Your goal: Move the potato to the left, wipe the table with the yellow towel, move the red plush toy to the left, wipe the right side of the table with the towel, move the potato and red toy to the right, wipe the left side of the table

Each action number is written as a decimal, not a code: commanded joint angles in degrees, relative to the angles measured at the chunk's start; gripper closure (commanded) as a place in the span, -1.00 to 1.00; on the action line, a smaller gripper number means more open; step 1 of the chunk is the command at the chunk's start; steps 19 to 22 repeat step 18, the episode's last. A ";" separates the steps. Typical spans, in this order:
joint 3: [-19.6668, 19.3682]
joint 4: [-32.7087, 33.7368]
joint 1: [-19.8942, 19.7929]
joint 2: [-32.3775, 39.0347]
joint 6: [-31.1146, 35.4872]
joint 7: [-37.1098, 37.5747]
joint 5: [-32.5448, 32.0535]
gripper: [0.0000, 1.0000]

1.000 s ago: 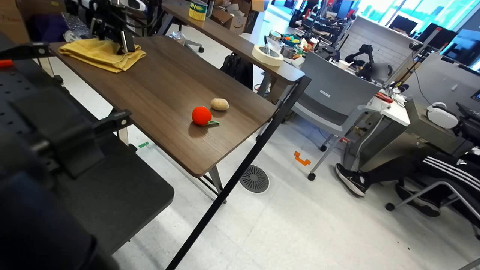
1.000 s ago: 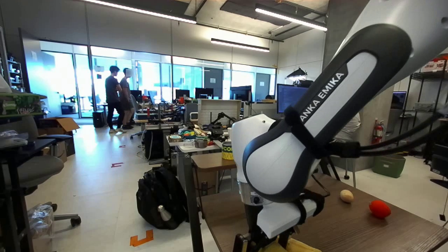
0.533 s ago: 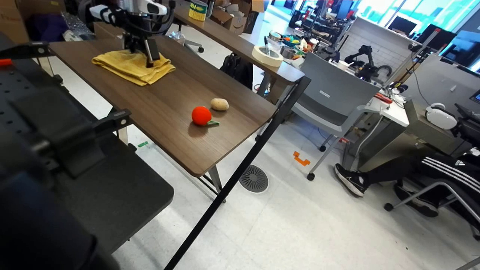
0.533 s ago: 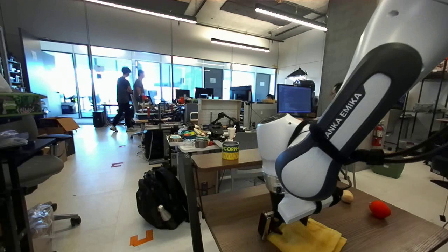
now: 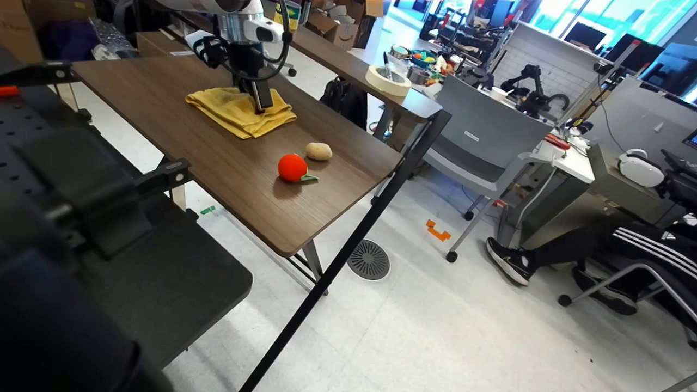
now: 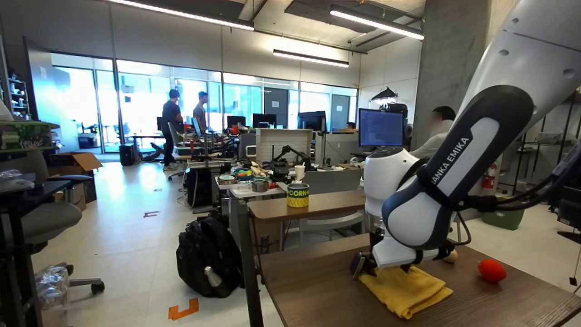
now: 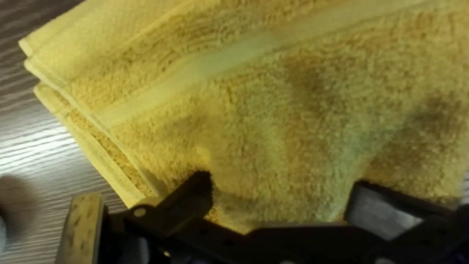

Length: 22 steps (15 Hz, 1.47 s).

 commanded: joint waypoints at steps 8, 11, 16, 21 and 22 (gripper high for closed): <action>-10.90 -15.50 24.57 -10.51 33.78 1.46 3.06 -1.00; -15.83 -24.18 32.83 -15.63 47.19 -6.00 11.82 -1.00; -7.33 -25.33 30.09 -19.78 48.07 -22.62 25.88 -1.00; -9.53 -25.10 31.47 -19.65 46.51 -18.77 22.37 -1.00; -9.53 -25.10 31.47 -19.65 46.51 -18.77 22.37 -1.00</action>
